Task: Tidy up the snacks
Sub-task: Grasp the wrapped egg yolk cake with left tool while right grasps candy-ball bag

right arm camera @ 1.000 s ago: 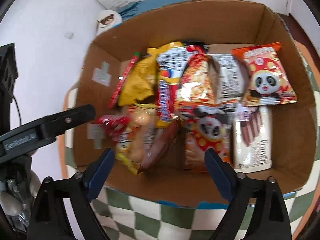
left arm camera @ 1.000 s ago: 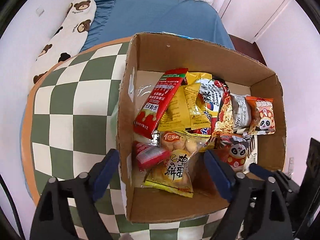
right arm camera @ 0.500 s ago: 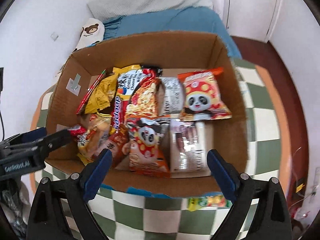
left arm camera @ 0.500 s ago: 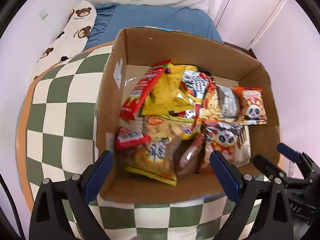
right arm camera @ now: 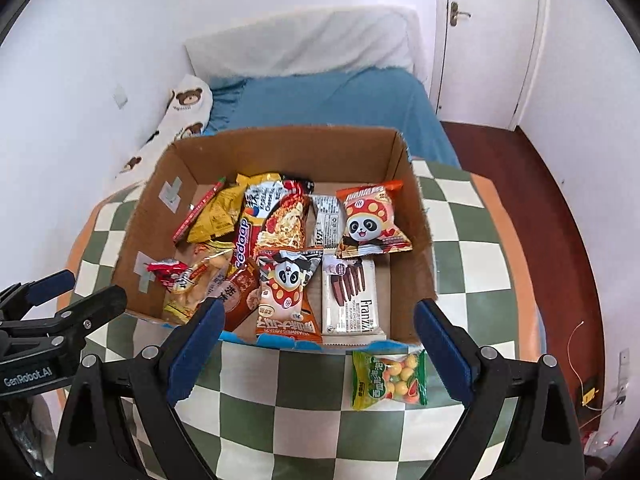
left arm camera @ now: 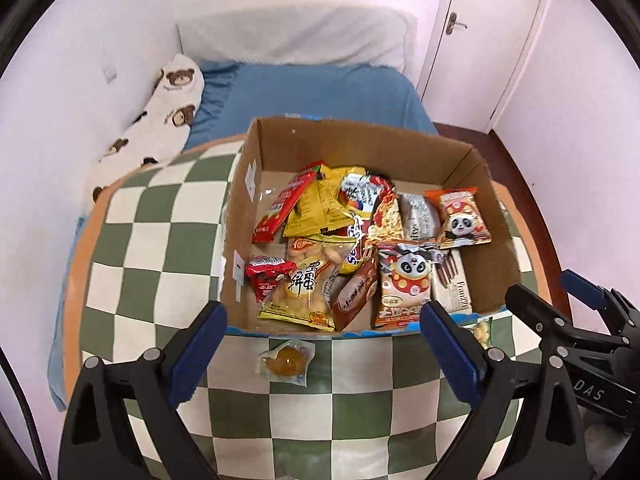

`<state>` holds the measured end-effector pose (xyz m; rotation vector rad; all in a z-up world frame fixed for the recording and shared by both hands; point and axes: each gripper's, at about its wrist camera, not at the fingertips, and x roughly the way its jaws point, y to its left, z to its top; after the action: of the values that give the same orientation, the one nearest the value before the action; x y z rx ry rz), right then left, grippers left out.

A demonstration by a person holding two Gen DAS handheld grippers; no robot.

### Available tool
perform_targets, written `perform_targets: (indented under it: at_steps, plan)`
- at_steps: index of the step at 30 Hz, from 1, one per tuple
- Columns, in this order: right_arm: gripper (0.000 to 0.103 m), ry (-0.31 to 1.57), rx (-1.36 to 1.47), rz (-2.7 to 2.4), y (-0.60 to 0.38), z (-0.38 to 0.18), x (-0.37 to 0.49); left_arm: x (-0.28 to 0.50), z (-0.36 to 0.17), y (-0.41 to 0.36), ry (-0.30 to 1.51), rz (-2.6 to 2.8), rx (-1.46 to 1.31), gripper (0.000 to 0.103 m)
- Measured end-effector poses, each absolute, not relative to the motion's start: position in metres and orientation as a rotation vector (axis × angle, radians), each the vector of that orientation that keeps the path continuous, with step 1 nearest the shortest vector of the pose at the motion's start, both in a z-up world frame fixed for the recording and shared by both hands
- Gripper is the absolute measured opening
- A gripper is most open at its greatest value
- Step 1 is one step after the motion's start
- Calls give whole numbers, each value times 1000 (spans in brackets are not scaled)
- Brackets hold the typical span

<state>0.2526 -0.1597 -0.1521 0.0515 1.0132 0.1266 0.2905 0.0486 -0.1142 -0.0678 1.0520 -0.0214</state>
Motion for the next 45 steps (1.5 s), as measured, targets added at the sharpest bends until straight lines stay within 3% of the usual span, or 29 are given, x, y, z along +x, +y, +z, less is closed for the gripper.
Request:
perform_targets:
  at_steps: [12,21,26,35,45]
  plan:
    - [97,878,57,108,-168,-93,187,238,-66,37,925,-44,-23,99]
    - [100,876,138,100,-185,-84,169,226,-61,34,915,-50,-41,103]
    - [100,995,228,78,-213,-131,182,236,-98,42,1016,-30,-71,103]
    - [100,1290,334,33,-259,-277,231,249,-193,73,1217,106,-74,103]
    - [100,1408,272,61,-248,-359,277,262,-261,93,1363,162,-31,103]
